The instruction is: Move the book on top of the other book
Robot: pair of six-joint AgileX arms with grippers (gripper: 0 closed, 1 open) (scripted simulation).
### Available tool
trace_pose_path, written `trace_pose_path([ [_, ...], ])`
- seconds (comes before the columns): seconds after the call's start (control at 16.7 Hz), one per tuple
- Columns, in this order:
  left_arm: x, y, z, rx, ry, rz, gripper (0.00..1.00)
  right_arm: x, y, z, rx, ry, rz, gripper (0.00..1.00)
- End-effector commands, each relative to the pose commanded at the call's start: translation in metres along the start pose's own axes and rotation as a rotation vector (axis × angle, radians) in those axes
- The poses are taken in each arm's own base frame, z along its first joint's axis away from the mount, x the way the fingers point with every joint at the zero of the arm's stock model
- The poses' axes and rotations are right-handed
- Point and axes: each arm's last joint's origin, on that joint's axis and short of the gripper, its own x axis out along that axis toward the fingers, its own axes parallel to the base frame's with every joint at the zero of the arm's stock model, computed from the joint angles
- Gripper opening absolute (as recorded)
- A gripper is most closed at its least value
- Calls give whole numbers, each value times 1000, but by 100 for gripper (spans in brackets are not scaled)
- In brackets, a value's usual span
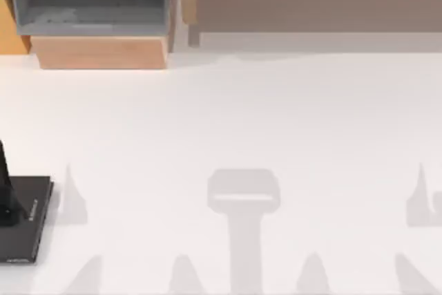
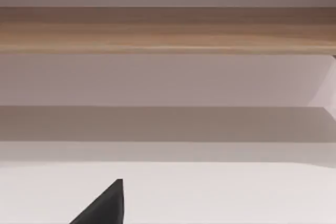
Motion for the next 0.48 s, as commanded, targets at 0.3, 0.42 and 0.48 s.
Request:
trace_pose_path([
  [0.3, 1, -1, 17, -1, -23, -2, 100, 0, 0, 0, 0, 0, 0, 100],
  [0.42, 4, -2, 41, -4, -48, -4, 100, 0, 0, 0, 0, 0, 0, 100],
  [0.48, 8, -3, 55, -6, -61, -5, 100, 0, 0, 0, 0, 0, 0, 100],
])
